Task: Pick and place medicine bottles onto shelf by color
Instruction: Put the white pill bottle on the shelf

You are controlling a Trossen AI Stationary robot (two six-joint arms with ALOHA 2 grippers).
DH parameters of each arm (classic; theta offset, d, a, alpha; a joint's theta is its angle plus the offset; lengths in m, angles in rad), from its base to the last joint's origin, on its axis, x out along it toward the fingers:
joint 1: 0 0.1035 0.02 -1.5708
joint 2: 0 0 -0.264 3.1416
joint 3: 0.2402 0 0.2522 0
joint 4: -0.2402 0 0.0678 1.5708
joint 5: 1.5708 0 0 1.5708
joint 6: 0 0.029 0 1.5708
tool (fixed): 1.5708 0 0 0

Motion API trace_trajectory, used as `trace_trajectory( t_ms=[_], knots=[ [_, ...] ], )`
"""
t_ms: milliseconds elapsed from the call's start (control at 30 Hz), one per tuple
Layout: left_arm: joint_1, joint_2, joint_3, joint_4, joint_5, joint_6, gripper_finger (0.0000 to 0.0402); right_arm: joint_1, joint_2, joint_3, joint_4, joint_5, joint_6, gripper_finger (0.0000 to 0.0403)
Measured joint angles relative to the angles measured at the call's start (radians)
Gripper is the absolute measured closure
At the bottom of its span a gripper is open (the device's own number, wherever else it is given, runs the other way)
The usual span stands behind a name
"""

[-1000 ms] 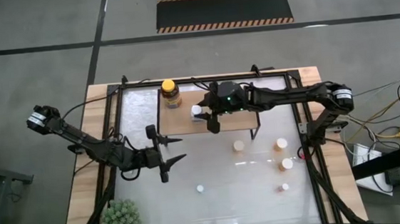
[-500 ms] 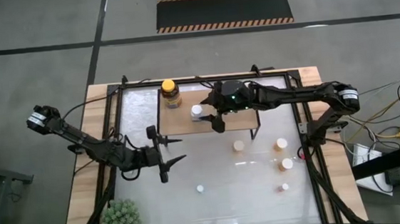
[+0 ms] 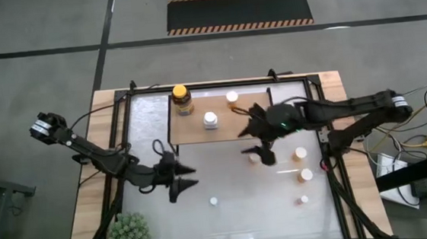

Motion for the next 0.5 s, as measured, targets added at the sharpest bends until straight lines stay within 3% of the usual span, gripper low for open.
trace_trajectory(
  t_ms=[133, 267, 333, 500],
  knots=[
    [0.010, 0.000, 0.117, -0.525, 0.160, -0.307, 0.0173, 0.109, -0.056, -0.014, 0.009, 0.000, -0.003, 0.0158],
    [0.074, 0.018, 0.182, -0.976, 0.148, -0.587, 0.0173, 0.193, -0.079, -0.035, 0.038, 0.003, -0.041, 0.0163],
    [0.103, 0.028, 0.177, -1.041, 0.135, -0.689, 0.0173, 0.224, -0.079, -0.049, 0.054, 0.025, -0.056, 0.0163],
    [0.126, 0.071, 0.132, -1.003, 0.079, -0.707, 0.0173, 0.260, -0.059, -0.068, 0.073, 0.088, -0.074, 0.0164]
  ],
)
